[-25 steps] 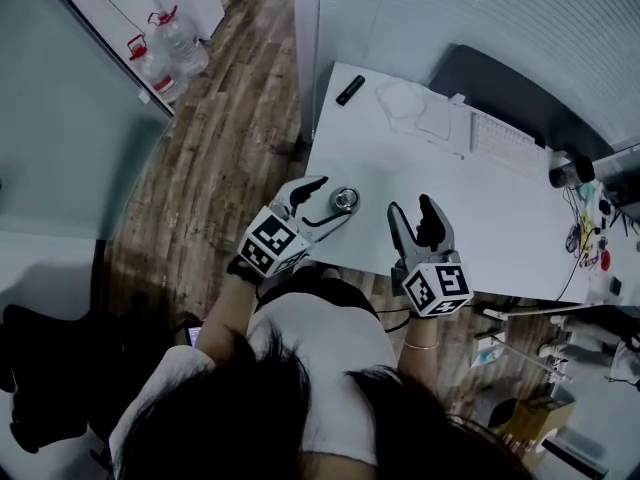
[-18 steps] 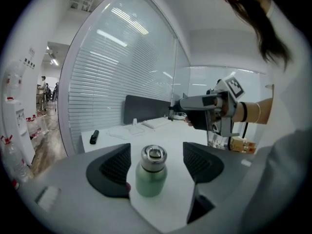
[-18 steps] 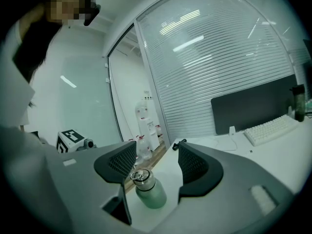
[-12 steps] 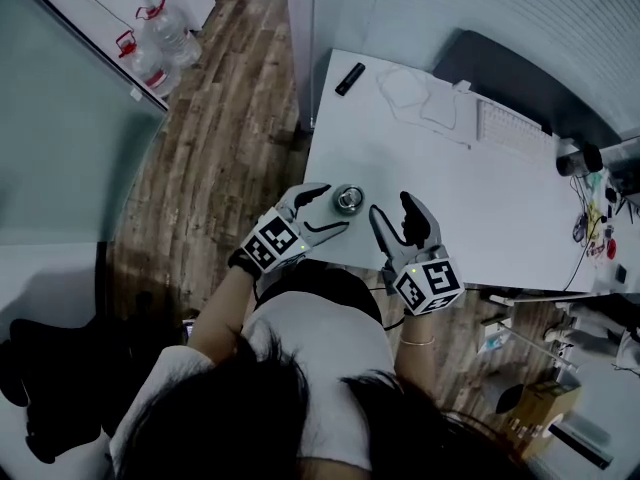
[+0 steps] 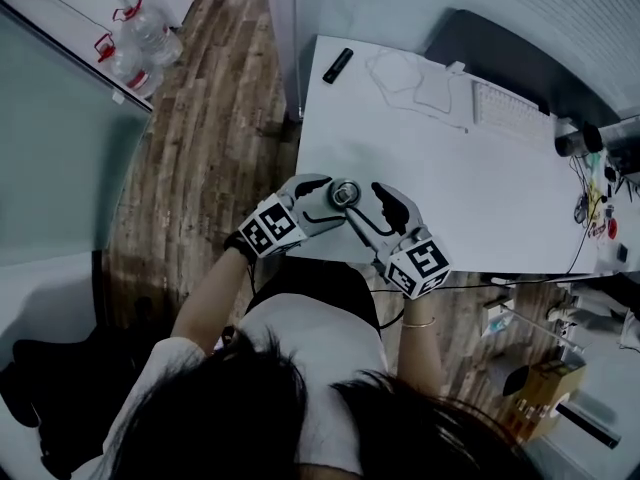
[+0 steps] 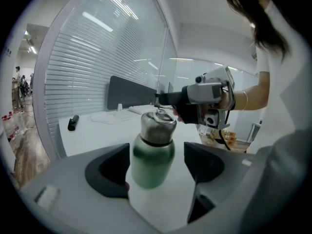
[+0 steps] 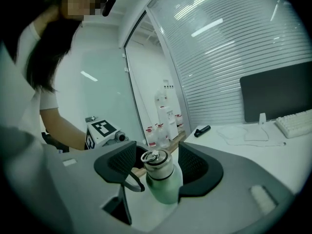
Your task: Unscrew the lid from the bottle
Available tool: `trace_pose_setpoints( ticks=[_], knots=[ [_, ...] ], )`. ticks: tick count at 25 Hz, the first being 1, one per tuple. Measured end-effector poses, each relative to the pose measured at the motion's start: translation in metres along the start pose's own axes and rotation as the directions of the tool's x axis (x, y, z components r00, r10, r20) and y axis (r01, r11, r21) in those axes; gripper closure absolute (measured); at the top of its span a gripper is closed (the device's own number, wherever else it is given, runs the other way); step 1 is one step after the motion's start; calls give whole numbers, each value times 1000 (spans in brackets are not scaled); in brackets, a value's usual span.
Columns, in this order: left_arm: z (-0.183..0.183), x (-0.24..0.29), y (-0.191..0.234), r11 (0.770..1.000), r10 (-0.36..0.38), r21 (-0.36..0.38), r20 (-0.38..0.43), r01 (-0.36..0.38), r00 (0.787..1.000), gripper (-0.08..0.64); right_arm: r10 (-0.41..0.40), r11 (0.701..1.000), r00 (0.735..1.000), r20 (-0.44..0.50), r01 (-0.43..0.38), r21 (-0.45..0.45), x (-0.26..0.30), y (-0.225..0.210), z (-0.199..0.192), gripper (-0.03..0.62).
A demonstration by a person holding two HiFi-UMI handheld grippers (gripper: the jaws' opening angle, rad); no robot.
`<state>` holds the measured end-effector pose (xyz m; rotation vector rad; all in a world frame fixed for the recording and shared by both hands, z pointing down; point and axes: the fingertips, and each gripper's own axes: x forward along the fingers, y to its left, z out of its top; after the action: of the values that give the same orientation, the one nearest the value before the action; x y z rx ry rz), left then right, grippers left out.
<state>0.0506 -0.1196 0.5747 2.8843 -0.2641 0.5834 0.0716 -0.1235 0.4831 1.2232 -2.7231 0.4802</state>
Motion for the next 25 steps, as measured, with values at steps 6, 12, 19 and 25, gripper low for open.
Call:
trace_pose_setpoints(
  ticks=[6,12,19,25],
  knots=[
    [-2,7,1,997,-60,37,-27,61,998,186,77,996,995,-67,-79,-36,15,1,-14,347],
    [3,14,4,995,-76,64,-25,77,997,186,120,988,988,-100,-129,-91,25,6,-18,324],
    [0,21,4,993,-73,84,-44,77,996,187,104,985,987,-122,-119,-121,35,2,-26,328],
    [-1,20,4,988,-109,106,-54,114,993,186,183,972,975,-126,-199,-128,33,2,-28,341]
  ],
)
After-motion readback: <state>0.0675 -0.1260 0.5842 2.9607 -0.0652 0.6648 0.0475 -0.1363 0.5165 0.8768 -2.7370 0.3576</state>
